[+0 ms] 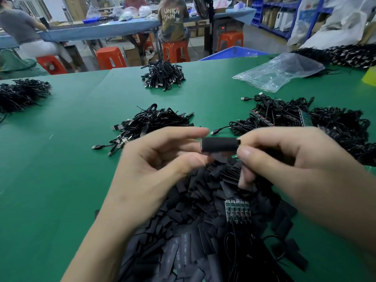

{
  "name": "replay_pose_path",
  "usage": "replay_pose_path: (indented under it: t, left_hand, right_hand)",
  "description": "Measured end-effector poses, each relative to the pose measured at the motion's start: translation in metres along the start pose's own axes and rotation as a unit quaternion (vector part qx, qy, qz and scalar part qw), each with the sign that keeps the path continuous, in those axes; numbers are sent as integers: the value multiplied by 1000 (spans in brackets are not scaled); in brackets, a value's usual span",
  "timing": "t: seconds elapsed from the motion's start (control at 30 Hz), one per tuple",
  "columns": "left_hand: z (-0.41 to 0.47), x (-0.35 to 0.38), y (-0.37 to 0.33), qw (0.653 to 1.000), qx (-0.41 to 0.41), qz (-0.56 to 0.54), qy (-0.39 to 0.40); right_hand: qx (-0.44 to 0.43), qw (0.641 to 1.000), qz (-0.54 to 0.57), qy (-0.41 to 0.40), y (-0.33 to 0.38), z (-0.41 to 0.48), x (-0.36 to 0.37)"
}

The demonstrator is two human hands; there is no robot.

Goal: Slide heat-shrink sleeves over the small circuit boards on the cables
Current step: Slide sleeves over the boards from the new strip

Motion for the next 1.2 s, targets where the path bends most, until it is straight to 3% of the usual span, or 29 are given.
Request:
replay_pose_path:
  t: [0.03, 0.17, 0.3, 0.4, 0.53, 0.73, 0.97, 1.03, 1.1, 1.17, 1.2]
  left_hand:
    - [-1, 10, 6, 999, -16, -13, 27]
    - [-20, 63, 34, 979, -114, -2, 168]
    - [-25, 72, 44, 979, -122, 46, 154]
    - [-14, 38, 38, 973, -54, 210, 78]
    - [5, -16, 49, 920, -88, 382, 0]
    - [78, -45, 81, 775, -142, 614, 51]
    - [111, -55, 75, 721, -119, 681, 48]
    - [99, -43, 57, 735, -67, 674, 24]
    - [78, -22, 48, 795, -53, 602, 52]
    - [45, 11, 60, 841, -119, 497, 176]
    - [24, 29, 68, 847, -164, 442, 244]
  right_hand:
    - [37, 997, 66, -8, 0, -6, 0]
    - [52, 960, 273, -38, -11, -2, -1]
    - [64, 965, 247, -64, -20, -1, -9]
    - [60, 978, 168, -112, -28, -1, -25]
    - [48, 973, 163, -154, -34, -3, -43]
    - [37, 972, 163, -164, -38, -3, -50]
    - [16, 974, 111, -196, -36, -8, -64]
    - [19, 974, 112, -196, -36, -8, -64]
    - [25, 976, 107, -188, -35, -7, -63]
    - [27, 981, 83, -170, -31, -7, -60]
    - [30, 984, 70, -159, -30, -8, -58]
Point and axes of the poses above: each hand's wrist, its own z-axis towards the middle knuckle, its own x-axis out of the palm, y = z × x, the point moved 9 cm from there along z, towards the middle knuckle, and after that the axes turned 5 degrees about x, right-handed, at the moved point
